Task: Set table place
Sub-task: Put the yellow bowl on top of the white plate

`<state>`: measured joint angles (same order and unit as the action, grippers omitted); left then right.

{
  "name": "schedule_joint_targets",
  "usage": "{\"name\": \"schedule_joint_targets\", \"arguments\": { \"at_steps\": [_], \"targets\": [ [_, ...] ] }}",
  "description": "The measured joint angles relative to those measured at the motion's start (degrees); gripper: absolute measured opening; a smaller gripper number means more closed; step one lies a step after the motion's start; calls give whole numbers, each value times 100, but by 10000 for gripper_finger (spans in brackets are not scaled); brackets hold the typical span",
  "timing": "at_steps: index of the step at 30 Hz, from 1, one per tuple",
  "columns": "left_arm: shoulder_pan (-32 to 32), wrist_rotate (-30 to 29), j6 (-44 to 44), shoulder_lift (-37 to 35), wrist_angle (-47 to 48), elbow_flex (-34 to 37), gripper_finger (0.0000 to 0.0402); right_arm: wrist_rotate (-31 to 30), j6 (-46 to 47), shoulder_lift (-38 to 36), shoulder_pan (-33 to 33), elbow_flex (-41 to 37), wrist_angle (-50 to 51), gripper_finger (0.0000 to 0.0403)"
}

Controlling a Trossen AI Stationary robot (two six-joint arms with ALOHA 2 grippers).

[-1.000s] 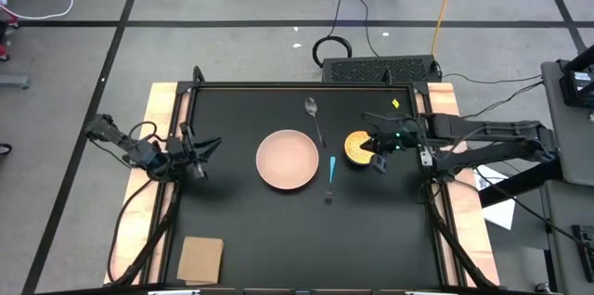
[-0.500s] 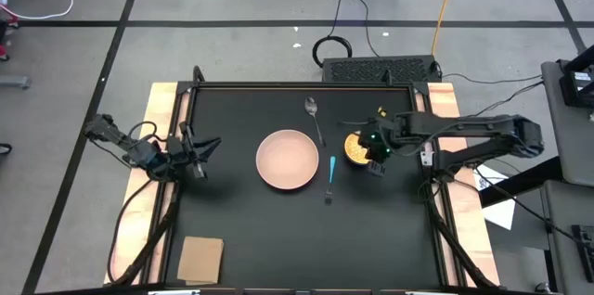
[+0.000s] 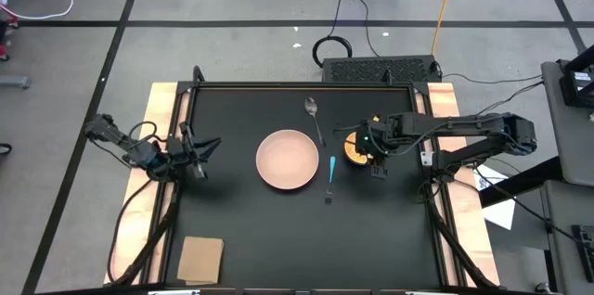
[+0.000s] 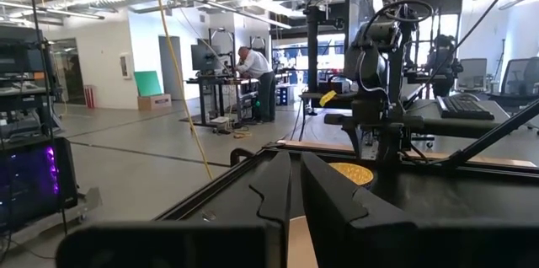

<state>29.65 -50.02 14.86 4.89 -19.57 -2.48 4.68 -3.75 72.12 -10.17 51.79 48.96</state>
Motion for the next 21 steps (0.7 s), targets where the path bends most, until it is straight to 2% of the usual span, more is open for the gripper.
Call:
{"name": "schedule_joint_targets", "arguments": {
  "at_steps": [5,12,21],
  "targets": [
    [0,-2,-1,0,15,0,37,-15,-157,21,-29,0,-141,205],
    [0,-2,30,0,56,0,37,10,-621,351,-27,0,-98,205],
    [0,-17,17,-1,151,0,37,7,-787,843,-27,0,-253,208]
  ]
}}
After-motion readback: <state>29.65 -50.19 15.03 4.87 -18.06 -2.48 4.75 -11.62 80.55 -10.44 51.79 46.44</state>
